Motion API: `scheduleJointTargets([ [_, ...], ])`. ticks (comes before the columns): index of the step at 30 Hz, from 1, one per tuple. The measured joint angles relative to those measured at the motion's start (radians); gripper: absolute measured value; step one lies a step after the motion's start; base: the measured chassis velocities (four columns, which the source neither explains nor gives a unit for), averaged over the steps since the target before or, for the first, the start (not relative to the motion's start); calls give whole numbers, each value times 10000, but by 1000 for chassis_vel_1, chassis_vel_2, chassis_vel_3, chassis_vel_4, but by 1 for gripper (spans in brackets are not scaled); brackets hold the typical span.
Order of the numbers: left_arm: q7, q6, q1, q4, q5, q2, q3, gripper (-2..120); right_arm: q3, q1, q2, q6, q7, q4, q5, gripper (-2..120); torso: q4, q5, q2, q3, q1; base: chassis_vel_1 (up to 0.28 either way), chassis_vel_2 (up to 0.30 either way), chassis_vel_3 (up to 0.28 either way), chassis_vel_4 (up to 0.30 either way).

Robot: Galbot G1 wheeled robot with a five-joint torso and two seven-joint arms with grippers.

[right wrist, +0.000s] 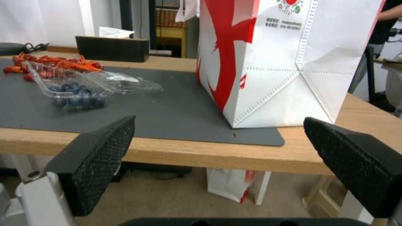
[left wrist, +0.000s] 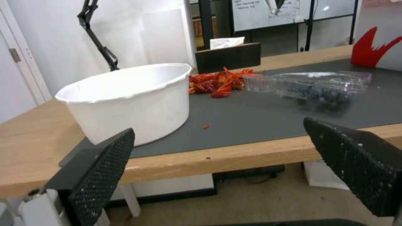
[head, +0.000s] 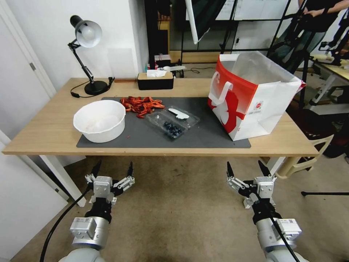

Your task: Close the takeout container lid, then place the container into the takeout bag.

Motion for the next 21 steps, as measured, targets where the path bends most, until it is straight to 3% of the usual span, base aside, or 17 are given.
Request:
scheduleJointTargets([
  [13,-6,1,0,0,-6,2,2,100,-18,0,3,-27,-4,3,-10,100,0,-1,0,0,0,0,0,0,0],
  [17,-155,44,1,-34,-129,55,81,100,-558,-89,134,-602,-222,177,-401,100,-1,1,0,0,0,0,0,0,0],
  [19,-701,245,8,-258,-569,238,360,100,-1470,-253,385,-1543,-644,492,-1065,100,1,3,0,0,1,0,0,0,0],
  [20,-1094,395,13,-425,-877,372,544,100,-1565,-264,433,-1646,-728,605,-1194,100,0,-4,0,-1,0,0,0,0,0],
  [21,-1094,395,13,-425,-877,372,544,100,-1565,-264,433,-1646,-728,605,-1194,100,0,-4,0,-1,0,0,0,0,0],
])
